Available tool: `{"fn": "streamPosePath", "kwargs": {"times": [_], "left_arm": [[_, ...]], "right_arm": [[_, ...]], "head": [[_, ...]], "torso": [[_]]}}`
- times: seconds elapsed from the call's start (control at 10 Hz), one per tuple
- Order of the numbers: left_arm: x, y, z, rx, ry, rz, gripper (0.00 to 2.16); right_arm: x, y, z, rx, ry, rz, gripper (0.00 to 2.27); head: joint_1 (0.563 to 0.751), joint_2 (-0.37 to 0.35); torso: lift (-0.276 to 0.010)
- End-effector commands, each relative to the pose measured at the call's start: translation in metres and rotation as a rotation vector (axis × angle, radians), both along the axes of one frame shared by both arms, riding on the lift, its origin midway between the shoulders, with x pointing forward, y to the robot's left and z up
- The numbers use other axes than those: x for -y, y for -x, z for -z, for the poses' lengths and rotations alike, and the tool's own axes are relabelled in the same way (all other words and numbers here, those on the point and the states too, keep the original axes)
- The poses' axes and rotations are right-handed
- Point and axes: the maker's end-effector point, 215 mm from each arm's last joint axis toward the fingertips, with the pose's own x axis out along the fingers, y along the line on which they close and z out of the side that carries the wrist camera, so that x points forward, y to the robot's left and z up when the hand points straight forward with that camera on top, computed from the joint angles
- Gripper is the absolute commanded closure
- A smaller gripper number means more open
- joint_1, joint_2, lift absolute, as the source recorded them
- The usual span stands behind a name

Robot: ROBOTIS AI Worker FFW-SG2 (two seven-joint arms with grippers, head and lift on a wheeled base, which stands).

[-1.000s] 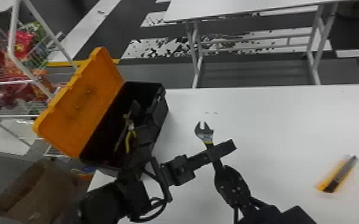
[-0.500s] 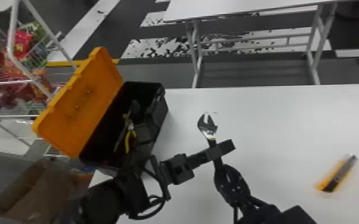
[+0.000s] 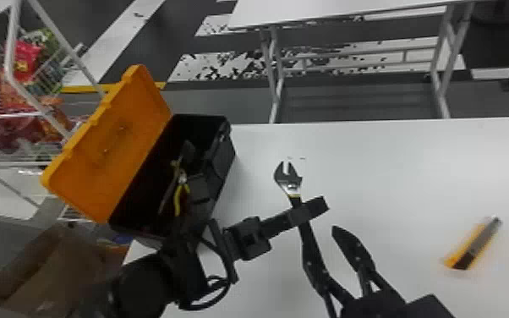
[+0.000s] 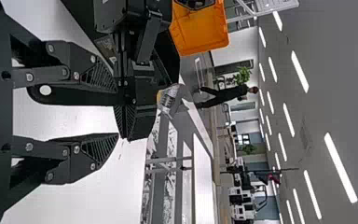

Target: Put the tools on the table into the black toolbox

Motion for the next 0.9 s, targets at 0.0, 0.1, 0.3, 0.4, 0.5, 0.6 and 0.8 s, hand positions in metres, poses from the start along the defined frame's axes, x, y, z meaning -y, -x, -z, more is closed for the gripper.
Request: {"fn": "streamPosePath", "kwargs": {"times": [0.0,0.1,0.3,0.4,0.5,0.6,0.8], "left_arm": [[-0.003,0.000,-0.001,0.002,-0.002,-0.005,2.13],[-0.009,0.000,-0.002,0.007,-0.005,-0.014,2.13],[-0.030,-0.006,-0.014,0.048,-0.053,-0.051,2.13],[-0.042,-0.009,-0.017,0.065,-0.098,-0.070,2.13],[-0.060,-0.012,-0.023,0.087,-0.139,-0.101,2.13],[-0.080,-0.018,-0.033,0.115,-0.180,-0.136,2.13],[-0.123,-0.026,-0.056,0.170,-0.272,-0.213,2.13]], "right_arm": [[0.005,0.002,-0.004,0.012,-0.011,0.012,0.29],[0.011,0.004,-0.007,0.024,-0.023,0.026,0.27],[0.041,0.000,-0.010,0.052,-0.033,0.082,0.22],[0.059,-0.003,-0.013,0.069,-0.043,0.114,0.20],[0.078,-0.006,-0.017,0.084,-0.060,0.146,0.19],[0.093,-0.007,-0.019,0.096,-0.064,0.170,0.19],[0.118,-0.007,-0.023,0.129,-0.075,0.211,0.19]], "head": [[0.695,0.282],[0.695,0.280],[0.695,0.275],[0.695,0.271],[0.695,0.261],[0.695,0.251],[0.695,0.257]], "torso": [[-0.075],[-0.075],[-0.075],[-0.075],[-0.075],[-0.075],[-0.075]]}}
